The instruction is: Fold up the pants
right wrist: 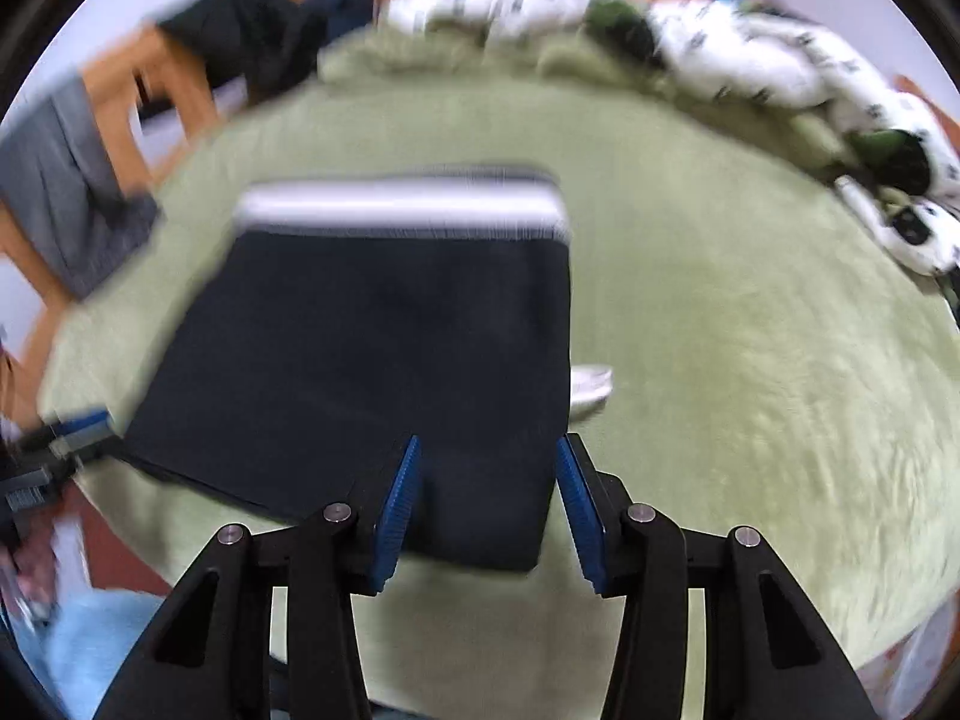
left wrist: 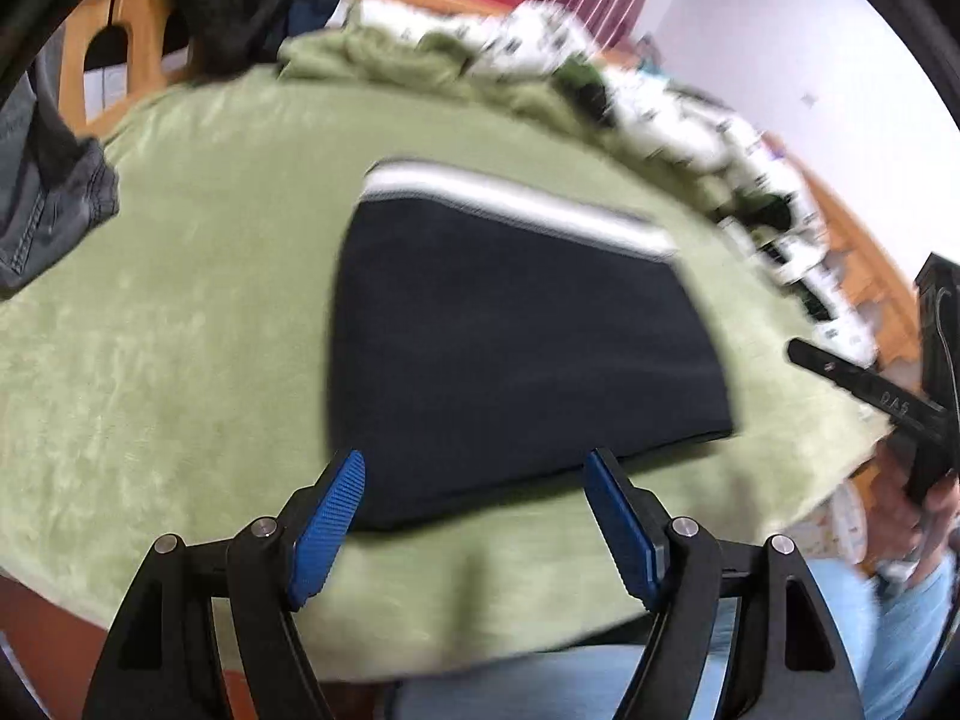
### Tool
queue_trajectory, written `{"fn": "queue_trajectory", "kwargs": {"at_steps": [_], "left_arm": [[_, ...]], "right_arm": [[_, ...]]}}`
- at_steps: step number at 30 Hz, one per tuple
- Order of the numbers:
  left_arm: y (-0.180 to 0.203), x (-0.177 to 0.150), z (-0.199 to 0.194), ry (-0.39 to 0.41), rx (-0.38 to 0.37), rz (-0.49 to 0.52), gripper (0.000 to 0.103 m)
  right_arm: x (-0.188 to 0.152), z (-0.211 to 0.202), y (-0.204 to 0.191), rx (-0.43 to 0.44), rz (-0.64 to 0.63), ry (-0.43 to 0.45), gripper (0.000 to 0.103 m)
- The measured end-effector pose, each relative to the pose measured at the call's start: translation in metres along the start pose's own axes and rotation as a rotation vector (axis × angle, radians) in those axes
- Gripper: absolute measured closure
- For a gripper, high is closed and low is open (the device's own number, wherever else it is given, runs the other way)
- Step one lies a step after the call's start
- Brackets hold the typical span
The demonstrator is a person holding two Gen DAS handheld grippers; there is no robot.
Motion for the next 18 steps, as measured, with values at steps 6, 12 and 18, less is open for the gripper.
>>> {"fn": "queue_trajectory", "kwargs": {"at_steps": [6, 12, 18], "left_arm": [[0.042, -0.016, -0.030, 0.118, 0.052, 0.064, 0.029], [0.046, -0.034, -0.042, 0.131, 0.036, 0.020, 0.029], [0.059, -0.042, -0.048, 0.165, 0.135, 0.088, 0.029]], "right_arm": [[-0.013, -0.083, -0.026, 0.030, 0.104, 0.202, 0.030], [-0.059, -0.087, -0.045, 0.033, 0.113, 0.202, 0.030], [-0.072, -0.090, -0.033, 0.018, 0.170, 0.196, 0.025]]}}
Point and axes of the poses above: each gripper's, at about its wrist camera, not at the fingertips, and z roughly the way its jaws point, y to its right, x to its top, the point moved 6 cm from there along z, roughly the way its jaws point, and after that the axes turned 2 degrees about -x, right-handed, at the moved point
